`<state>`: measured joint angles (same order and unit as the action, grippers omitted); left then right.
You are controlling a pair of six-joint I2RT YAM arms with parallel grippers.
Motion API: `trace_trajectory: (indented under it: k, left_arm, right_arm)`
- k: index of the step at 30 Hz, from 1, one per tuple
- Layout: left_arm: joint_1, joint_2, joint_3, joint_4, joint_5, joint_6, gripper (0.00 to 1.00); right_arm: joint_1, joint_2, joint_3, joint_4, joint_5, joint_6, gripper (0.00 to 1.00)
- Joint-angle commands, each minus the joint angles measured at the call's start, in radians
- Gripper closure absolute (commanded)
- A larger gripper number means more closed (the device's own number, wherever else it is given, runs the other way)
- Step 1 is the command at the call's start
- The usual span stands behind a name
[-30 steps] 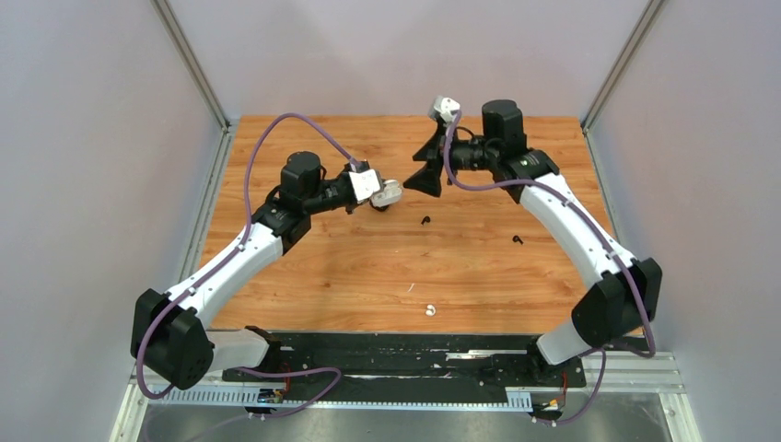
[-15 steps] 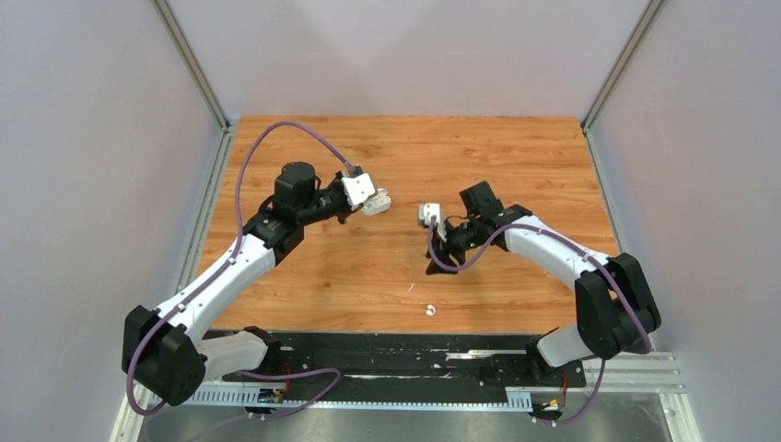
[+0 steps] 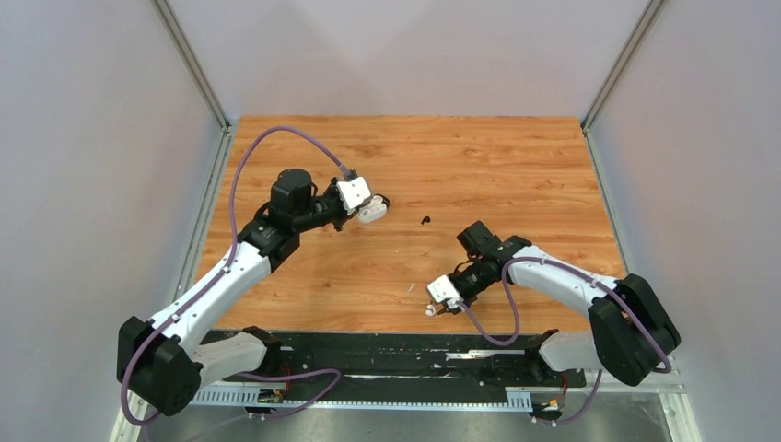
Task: Insert the wireless bluetooth earbuds into the charging case
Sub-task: Pick up the earbud from the center of the board.
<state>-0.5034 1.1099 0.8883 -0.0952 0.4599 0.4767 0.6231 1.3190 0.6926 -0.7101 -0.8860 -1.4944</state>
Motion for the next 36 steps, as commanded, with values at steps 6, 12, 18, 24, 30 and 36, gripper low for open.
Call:
trace_trajectory:
  k: [6, 12, 18, 24, 30, 36]
  left_arm:
    - [-0.002, -0.024, -0.022, 0.048, -0.009, -0.027, 1.00]
    - [-0.003, -0.027, -0.028, 0.059, -0.014, -0.034, 1.00]
    - [-0.003, -0.040, -0.041, 0.062, -0.022, -0.036, 1.00]
    - [-0.003, -0.041, -0.050, 0.066, -0.028, -0.038, 1.00]
    - [-0.003, -0.035, -0.054, 0.076, -0.029, -0.040, 1.00]
    - [-0.002, -0.034, -0.053, 0.083, -0.033, -0.039, 1.00]
  right_arm:
    - [0.036, 0.053, 0.018, -0.068, -0.081, -0.260, 0.72]
    - [0.049, 0.125, 0.047, -0.063, -0.049, -0.256, 0.74]
    - [0.049, 0.178, 0.079, -0.060, -0.029, -0.222, 0.75]
    - [0.048, 0.199, 0.085, -0.062, -0.012, -0.234, 0.74]
    - [0.048, 0.190, 0.087, -0.069, 0.000, -0.242, 0.74]
    - [0.049, 0.206, 0.094, -0.073, 0.000, -0.257, 0.74]
